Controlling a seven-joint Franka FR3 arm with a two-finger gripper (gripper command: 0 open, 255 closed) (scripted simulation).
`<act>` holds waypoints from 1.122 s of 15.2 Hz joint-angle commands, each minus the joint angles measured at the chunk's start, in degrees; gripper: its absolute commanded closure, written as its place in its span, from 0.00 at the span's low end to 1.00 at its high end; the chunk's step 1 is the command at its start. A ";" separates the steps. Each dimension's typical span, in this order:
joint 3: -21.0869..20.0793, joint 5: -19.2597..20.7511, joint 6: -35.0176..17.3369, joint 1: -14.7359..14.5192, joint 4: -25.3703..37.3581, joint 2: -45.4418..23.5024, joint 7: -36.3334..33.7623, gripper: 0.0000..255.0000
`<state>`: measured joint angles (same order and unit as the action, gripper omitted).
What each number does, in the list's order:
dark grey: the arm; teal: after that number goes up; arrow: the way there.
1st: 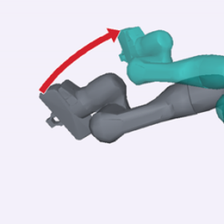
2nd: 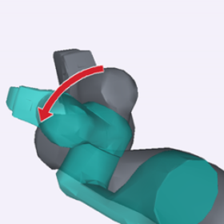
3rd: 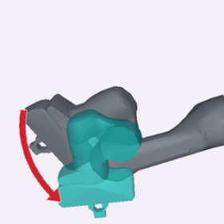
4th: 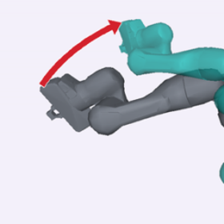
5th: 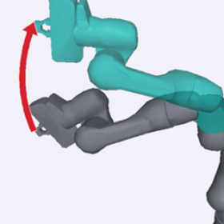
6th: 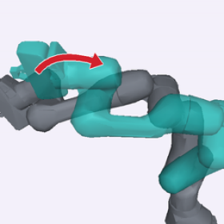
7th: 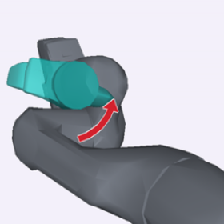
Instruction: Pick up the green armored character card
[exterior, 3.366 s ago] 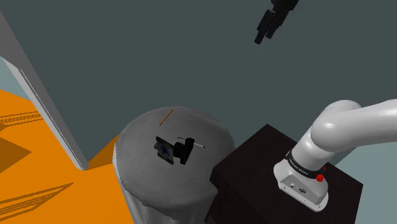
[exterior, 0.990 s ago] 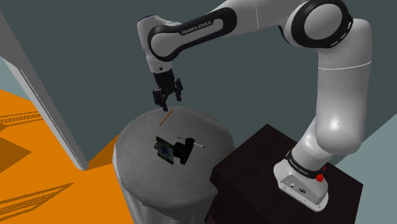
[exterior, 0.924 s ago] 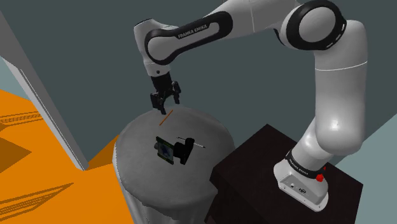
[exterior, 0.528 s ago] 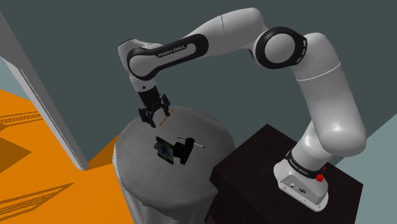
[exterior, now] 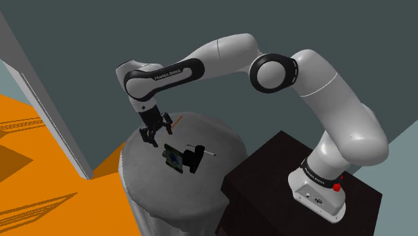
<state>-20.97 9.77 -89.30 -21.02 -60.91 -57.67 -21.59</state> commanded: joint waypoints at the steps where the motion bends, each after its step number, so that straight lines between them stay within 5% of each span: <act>1: 0.17 0.18 -1.17 0.04 -0.41 -0.78 0.13 0.00; 4: 0.29 0.31 -1.84 -0.03 -0.39 -1.48 0.17 0.00; 5: 0.27 0.30 -1.95 0.00 -0.60 -1.37 0.15 1.00; 17: 0.06 0.07 -0.57 0.11 -0.43 -0.15 0.08 1.00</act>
<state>-20.87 9.89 -90.29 -20.87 -61.63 -57.96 -21.48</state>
